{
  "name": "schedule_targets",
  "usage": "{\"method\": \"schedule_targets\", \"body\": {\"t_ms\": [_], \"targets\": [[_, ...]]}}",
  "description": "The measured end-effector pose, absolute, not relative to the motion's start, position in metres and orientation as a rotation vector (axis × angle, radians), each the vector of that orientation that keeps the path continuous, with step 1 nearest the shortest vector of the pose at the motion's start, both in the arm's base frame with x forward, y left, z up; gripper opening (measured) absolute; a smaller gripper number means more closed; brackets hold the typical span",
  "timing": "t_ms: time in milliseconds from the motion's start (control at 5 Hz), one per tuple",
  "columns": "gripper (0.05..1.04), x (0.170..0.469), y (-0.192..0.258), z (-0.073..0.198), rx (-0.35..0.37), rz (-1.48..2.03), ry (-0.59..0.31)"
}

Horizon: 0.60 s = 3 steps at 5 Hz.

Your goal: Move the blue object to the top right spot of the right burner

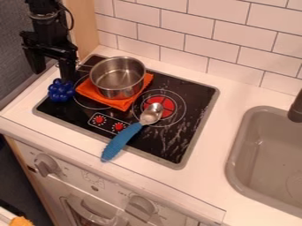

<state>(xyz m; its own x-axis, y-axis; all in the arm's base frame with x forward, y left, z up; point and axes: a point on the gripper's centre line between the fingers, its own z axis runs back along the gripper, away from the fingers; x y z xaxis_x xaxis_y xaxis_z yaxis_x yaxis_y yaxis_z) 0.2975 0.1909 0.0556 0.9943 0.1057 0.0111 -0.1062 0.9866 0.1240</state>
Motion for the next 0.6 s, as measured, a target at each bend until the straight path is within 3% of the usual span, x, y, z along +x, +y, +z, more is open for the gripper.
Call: {"method": "schedule_targets", "body": {"t_ms": [400, 600], "targets": [[1.000, 0.293, 0.196, 0.028, 0.144, 0.129, 0.069], [0.943, 0.290, 0.195, 0.015, 0.134, 0.135, 0.104]]}}
